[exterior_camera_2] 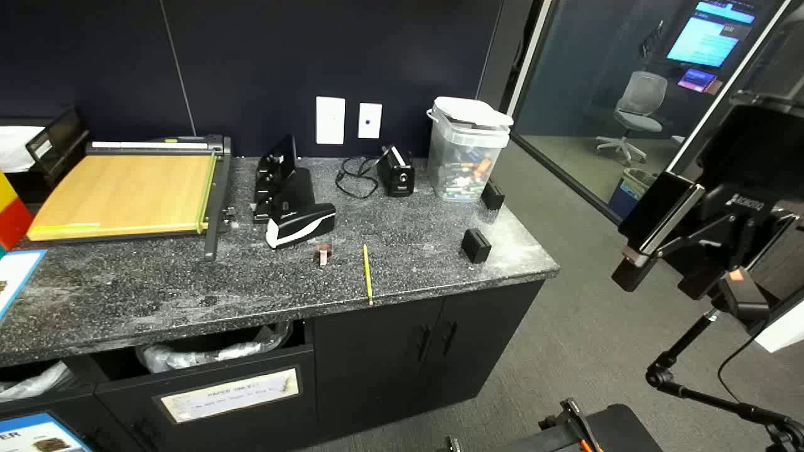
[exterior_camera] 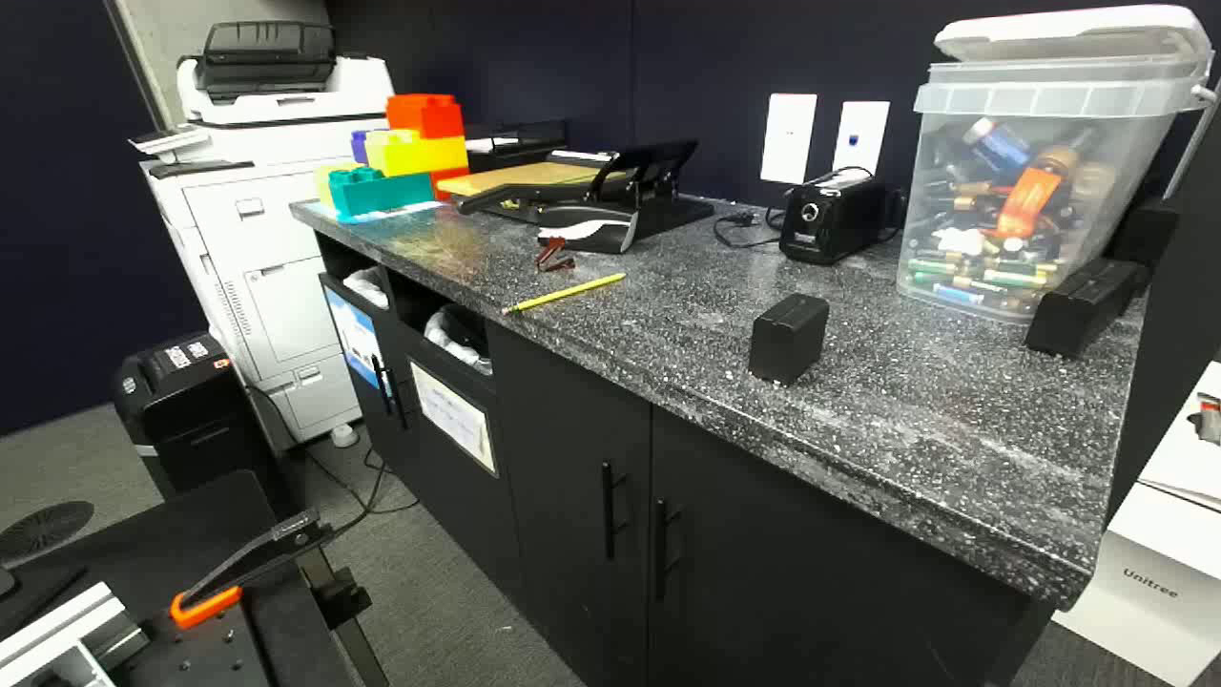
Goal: Move the brown item to the right
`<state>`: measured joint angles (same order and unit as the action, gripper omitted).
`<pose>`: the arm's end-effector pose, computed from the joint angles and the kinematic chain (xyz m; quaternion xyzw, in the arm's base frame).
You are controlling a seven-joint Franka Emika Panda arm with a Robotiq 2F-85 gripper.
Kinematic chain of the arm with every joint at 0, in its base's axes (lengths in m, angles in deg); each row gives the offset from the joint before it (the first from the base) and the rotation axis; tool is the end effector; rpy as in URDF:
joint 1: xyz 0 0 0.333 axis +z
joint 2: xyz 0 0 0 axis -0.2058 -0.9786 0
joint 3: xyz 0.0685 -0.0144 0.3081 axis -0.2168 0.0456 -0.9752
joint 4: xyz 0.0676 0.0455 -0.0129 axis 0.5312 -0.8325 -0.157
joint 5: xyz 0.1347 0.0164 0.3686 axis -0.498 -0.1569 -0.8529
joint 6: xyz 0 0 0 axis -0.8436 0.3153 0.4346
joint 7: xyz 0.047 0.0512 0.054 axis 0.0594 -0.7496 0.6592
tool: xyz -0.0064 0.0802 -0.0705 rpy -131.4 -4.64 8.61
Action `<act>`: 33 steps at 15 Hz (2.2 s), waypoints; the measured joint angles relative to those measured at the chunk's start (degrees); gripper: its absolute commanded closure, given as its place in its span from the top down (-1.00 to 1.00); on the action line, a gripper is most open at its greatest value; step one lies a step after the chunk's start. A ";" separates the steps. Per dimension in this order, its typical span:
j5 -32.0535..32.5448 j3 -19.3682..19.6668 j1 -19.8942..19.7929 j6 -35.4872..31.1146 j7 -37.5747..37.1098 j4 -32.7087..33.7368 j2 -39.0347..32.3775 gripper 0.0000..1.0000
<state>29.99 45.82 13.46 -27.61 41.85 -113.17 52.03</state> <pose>0.3304 0.0209 0.5639 -0.9941 0.0515 0.0559 0.0773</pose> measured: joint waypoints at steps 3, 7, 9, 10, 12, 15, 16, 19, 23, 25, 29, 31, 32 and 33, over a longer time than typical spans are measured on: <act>0.00 0.00 0.00 -0.02 0.00 0.05 0.11 1.00; 0.00 0.00 0.00 -0.02 0.00 0.05 0.11 1.00; 0.00 0.00 -0.01 -0.02 0.01 0.04 0.09 1.00; 0.00 -0.06 -0.01 -0.14 0.01 0.12 -0.21 1.00; -0.27 -0.83 0.01 -1.97 0.01 1.76 -3.44 1.00; 0.04 -3.93 0.13 -7.57 -0.33 6.82 -13.44 1.00; 0.33 -5.13 0.22 -9.36 -0.66 8.79 -17.17 1.00; 1.84 -8.38 1.30 -15.23 -2.33 14.91 -27.96 1.00; 4.88 -11.14 4.91 -20.12 -7.07 24.18 -41.58 1.00; 6.11 -11.44 7.11 -21.19 -9.64 30.03 -48.39 1.00; 8.79 -11.09 11.03 -22.17 -14.05 42.57 -61.33 1.00; 10.62 -10.26 13.28 -22.29 -16.31 48.61 -67.41 1.00; 11.18 -9.69 14.50 -22.59 -17.37 51.56 -70.39 1.00; 11.63 -9.15 15.63 -23.26 -18.34 54.34 -73.25 1.00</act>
<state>41.62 36.67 29.09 -50.87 23.51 -58.83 -21.22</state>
